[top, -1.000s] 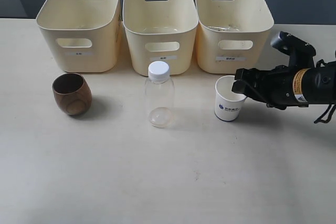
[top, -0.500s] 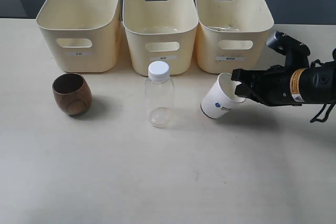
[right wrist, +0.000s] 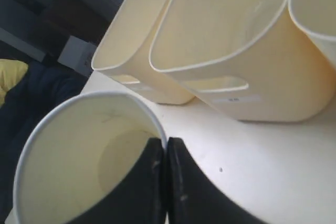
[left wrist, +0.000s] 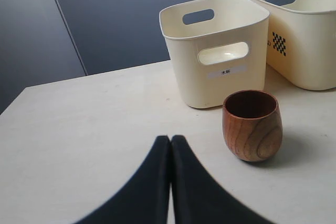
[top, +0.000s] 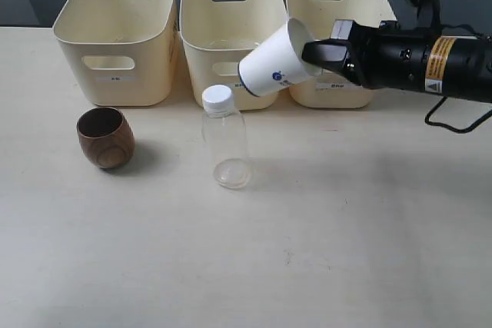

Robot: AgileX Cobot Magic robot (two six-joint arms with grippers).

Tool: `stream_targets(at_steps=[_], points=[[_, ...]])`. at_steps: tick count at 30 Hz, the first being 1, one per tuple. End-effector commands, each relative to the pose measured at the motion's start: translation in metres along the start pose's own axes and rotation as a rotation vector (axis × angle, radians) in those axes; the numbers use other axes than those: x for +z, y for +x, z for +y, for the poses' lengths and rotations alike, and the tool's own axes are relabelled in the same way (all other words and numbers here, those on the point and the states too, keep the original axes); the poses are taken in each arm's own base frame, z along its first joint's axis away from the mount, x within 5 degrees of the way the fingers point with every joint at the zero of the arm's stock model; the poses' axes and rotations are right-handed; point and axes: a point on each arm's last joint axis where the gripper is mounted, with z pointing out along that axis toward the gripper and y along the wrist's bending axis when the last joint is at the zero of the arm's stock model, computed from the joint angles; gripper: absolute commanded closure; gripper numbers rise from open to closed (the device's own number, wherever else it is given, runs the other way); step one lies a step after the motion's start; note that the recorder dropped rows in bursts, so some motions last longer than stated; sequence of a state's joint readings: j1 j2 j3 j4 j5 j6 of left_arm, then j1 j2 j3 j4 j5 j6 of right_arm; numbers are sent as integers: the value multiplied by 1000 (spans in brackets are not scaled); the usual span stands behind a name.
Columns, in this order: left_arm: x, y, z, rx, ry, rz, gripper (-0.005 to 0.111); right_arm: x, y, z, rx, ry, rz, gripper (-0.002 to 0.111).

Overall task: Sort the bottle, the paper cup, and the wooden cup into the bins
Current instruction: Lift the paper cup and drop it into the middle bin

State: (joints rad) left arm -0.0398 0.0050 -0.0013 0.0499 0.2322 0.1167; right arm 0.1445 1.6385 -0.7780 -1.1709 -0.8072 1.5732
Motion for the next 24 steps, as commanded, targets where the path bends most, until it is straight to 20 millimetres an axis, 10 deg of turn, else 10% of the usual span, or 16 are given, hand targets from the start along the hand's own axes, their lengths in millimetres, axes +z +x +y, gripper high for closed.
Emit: stream_targets(at_steps=[1, 17, 24], points=[[0, 0, 0, -4, 3, -5, 107, -2, -23, 11, -33, 5, -77, 109], [0, 0, 0, -4, 3, -5, 107, 50, -72, 48, -169, 249, -184, 109], [0, 0, 0, -4, 3, -5, 107, 98, -87, 24, -171, 303, -183, 109]])
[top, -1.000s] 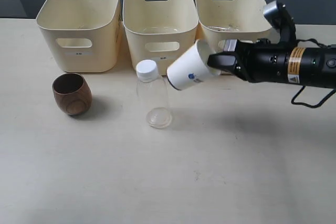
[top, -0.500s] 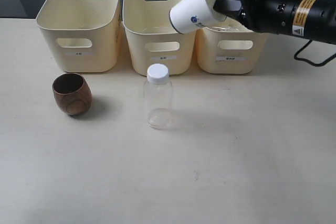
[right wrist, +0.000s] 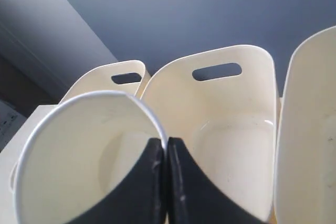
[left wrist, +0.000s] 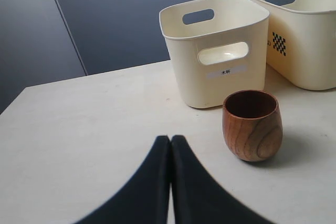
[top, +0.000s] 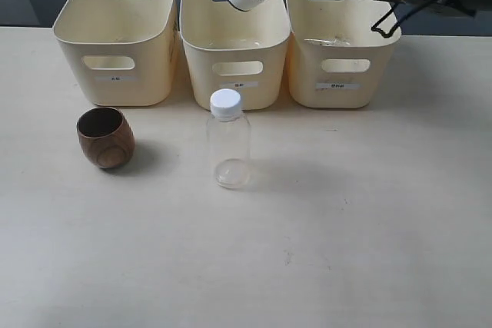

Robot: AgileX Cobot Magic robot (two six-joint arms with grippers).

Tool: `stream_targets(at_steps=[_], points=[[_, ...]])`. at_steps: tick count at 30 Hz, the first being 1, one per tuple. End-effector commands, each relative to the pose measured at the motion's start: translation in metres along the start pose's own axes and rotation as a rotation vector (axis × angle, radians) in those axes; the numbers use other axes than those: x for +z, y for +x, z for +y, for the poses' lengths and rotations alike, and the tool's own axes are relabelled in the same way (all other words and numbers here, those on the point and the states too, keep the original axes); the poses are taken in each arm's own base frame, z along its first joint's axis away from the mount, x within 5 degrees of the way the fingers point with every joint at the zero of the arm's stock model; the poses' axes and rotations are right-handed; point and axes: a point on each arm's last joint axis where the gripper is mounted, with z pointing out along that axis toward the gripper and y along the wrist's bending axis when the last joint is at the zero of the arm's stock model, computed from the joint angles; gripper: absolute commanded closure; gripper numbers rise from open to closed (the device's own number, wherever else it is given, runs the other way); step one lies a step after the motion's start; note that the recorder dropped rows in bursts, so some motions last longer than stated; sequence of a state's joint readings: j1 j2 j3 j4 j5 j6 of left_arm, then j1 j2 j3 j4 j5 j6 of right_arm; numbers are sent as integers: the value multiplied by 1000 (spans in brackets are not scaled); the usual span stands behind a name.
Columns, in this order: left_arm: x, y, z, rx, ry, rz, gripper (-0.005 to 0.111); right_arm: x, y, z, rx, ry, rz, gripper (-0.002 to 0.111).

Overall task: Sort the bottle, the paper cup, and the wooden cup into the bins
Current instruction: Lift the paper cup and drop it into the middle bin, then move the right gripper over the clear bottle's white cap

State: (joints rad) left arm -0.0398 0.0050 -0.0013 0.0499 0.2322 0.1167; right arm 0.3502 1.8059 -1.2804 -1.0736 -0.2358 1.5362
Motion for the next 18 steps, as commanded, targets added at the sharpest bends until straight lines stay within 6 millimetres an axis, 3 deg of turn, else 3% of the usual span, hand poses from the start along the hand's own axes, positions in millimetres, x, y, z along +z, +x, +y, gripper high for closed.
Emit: stream_targets(at_steps=[1, 6, 10, 12, 15, 16, 18], points=[[0, 0, 0, -4, 3, -5, 107, 24, 0, -8, -6, 28, 0, 109], [0, 0, 0, -4, 3, -5, 107, 51, 3, -15, -139, 20, 5, 109], [0, 0, 0, -4, 3, -5, 107, 58, 6, -18, -148, 20, 11, 108], [0, 0, 0, -4, 3, -5, 107, 59, 7, -19, -148, 21, 14, 95], [0, 0, 0, -4, 3, -5, 107, 59, 7, -19, -147, 21, 14, 60], [0, 0, 0, -4, 3, -5, 107, 59, 7, -19, -147, 21, 14, 53], [0, 0, 0, -4, 3, -5, 107, 59, 7, -19, -147, 21, 14, 54]])
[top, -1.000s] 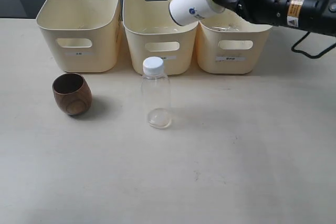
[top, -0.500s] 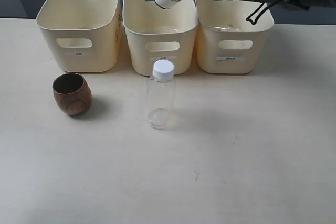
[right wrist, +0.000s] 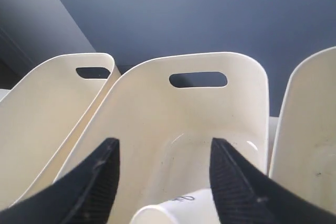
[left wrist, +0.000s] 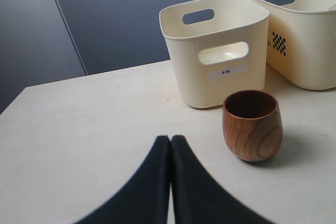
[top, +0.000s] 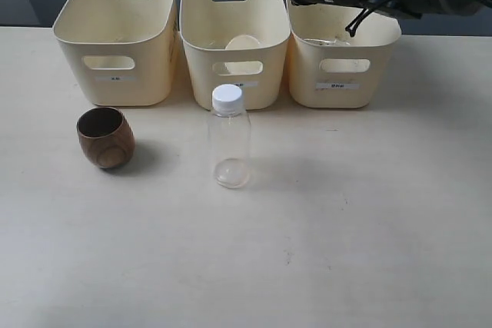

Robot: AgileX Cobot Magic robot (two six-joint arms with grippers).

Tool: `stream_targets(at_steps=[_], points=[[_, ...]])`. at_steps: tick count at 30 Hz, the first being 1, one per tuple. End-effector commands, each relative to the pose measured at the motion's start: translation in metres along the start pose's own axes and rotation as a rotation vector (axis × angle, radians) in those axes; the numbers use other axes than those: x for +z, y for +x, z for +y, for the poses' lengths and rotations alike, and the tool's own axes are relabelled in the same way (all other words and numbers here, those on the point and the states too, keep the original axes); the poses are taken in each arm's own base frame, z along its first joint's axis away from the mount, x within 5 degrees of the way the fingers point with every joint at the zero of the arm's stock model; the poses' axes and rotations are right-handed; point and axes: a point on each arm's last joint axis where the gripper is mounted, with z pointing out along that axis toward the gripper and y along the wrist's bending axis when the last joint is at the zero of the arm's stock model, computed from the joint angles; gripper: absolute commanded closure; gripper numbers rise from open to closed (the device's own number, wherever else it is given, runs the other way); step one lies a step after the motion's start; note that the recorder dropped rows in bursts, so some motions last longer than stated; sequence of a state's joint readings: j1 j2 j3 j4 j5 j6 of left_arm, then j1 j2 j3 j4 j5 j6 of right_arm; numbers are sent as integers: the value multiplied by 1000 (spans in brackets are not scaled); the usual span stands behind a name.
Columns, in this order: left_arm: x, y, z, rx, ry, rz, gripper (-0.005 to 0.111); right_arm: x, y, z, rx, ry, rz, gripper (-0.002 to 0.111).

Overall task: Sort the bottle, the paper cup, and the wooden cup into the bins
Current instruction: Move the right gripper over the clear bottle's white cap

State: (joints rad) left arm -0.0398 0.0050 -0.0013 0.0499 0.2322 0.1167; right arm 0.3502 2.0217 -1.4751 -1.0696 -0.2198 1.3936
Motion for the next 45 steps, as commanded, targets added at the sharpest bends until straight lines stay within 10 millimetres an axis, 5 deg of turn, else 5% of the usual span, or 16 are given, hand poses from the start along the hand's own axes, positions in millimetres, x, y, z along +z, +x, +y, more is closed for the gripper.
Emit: stream_targets(at_steps=[1, 7, 15, 21, 27, 34, 38, 45], points=[[0, 0, 0, -4, 3, -5, 107, 0, -3, 1, -13, -3, -7, 55], [0, 0, 0, -4, 3, -5, 107, -2, -4, 5, -6, -32, -8, 56], [0, 0, 0, -4, 3, -5, 107, -28, -14, 40, -85, -303, 97, 57], [0, 0, 0, -4, 3, -5, 107, -50, -3, 55, -174, -463, 244, 78], [0, 0, 0, -4, 3, -5, 107, -62, 16, 61, -154, -590, 340, 82], [0, 0, 0, -4, 3, -5, 107, -68, 35, 56, -157, -597, 388, 86], [0, 0, 0, -4, 3, -5, 107, -81, 38, 58, -216, -607, 375, 106], [0, 0, 0, -4, 3, -5, 107, -135, 38, 57, -458, -478, 257, 109]])
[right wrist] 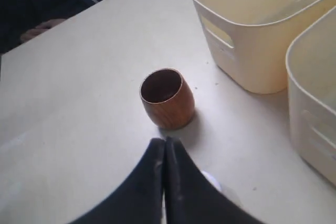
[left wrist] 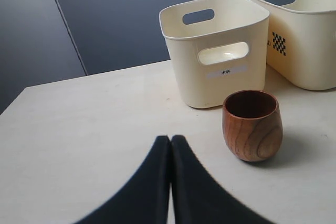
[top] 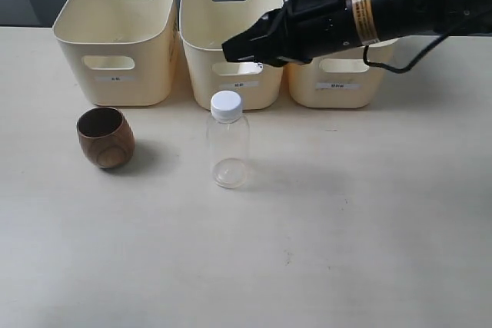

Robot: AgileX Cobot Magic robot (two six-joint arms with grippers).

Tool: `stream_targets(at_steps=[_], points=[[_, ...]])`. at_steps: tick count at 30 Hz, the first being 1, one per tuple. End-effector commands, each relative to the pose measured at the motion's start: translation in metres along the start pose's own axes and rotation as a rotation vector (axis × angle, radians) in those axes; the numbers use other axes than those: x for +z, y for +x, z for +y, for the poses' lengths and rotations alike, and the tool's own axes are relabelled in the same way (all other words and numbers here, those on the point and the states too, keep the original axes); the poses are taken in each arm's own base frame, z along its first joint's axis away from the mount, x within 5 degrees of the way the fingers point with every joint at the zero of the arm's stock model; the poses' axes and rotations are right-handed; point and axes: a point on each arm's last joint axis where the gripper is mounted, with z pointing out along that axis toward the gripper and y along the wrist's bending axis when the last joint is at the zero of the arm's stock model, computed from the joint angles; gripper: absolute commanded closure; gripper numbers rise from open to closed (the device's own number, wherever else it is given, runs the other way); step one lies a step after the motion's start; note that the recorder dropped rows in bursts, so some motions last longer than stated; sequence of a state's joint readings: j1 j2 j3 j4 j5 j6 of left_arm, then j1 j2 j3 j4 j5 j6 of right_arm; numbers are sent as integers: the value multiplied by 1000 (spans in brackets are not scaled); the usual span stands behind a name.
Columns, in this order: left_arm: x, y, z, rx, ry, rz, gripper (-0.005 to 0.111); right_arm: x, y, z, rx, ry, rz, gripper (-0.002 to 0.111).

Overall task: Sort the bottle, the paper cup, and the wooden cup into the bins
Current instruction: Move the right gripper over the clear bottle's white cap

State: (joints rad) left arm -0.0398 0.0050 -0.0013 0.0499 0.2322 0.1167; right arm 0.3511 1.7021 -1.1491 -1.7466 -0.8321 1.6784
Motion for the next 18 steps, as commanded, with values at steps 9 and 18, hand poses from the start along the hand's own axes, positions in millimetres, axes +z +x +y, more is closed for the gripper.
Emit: stream_targets(at_steps=[9, 18], points=[[0, 0, 0, -4, 3, -5, 107, -22, 52, 10, -132, 199, 65, 109], [0, 0, 0, -4, 3, -5, 107, -21, 52, 16, -124, 126, 56, 109]])
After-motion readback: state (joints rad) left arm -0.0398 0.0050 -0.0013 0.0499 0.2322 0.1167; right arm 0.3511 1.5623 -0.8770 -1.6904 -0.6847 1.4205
